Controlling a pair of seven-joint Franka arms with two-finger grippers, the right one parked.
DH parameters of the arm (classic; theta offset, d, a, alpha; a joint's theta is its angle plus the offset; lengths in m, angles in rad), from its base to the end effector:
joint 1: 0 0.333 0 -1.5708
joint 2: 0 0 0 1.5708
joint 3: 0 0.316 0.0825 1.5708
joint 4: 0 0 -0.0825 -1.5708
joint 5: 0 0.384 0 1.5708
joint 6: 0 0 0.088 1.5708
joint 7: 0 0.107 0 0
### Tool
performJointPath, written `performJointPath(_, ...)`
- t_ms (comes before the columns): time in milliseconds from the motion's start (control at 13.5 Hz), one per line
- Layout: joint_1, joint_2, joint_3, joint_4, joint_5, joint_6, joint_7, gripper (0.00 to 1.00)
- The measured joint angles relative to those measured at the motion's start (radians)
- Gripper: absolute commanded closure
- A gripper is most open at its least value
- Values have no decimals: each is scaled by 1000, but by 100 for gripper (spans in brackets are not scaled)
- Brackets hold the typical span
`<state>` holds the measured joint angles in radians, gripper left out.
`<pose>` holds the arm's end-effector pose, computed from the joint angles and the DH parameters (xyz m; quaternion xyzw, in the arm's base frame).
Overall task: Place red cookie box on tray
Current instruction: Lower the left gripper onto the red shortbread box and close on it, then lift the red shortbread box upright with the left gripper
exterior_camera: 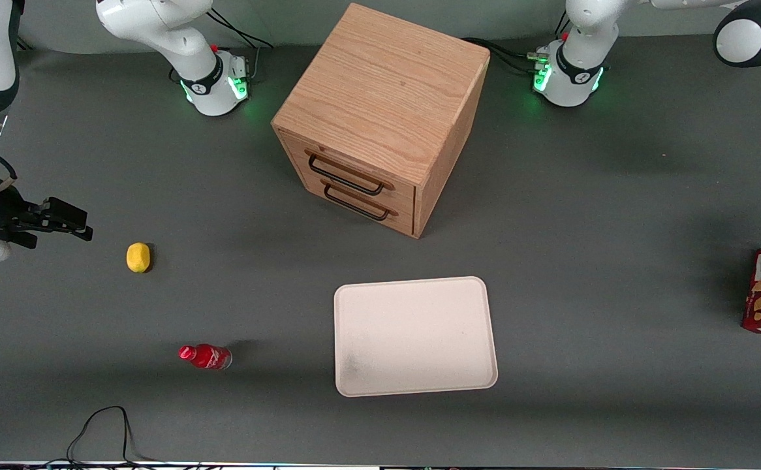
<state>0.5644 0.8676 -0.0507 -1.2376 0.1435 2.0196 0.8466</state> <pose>0.6405 0.3820 0.2364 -0.9798 0.1907 0.0601 0.0074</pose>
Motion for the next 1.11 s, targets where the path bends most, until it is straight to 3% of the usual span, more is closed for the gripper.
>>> performJointPath(443, 0, -1, 0, 2, 0, -7, -1, 100)
performJointPath(665, -5, -33, -4, 29, 0, -131, -41, 100)
performJointPath(1109, -87, -308, -7, 62, -1, -446, -85, 100)
